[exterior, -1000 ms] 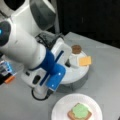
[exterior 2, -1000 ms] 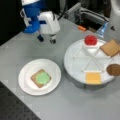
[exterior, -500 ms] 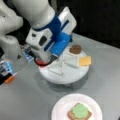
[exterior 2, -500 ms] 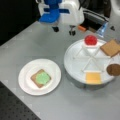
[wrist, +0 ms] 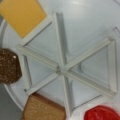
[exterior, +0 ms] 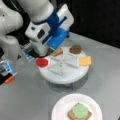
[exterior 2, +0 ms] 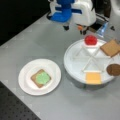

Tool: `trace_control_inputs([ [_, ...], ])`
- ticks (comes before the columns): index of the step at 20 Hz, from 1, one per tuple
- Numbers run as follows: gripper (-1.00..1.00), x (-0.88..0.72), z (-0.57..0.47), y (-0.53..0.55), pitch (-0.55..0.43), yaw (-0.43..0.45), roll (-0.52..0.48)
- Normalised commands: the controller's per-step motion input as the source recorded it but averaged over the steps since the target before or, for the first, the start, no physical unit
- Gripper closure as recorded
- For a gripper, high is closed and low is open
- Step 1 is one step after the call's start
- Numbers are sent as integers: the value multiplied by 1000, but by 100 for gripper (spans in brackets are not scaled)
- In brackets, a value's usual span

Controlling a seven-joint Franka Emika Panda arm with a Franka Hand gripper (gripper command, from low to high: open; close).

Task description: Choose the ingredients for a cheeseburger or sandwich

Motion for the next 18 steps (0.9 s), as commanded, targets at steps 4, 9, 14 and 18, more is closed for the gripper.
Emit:
trace_control_inputs([
  [4,-100,-318,-203,680,-128,-14,-406],
  [9,-100,-196,-223,153,-118,82,-292],
  [14,-100,-72,-250,-188,-108,152,-178],
  [18,-100,-48,-220,-213,-92,152,-184],
])
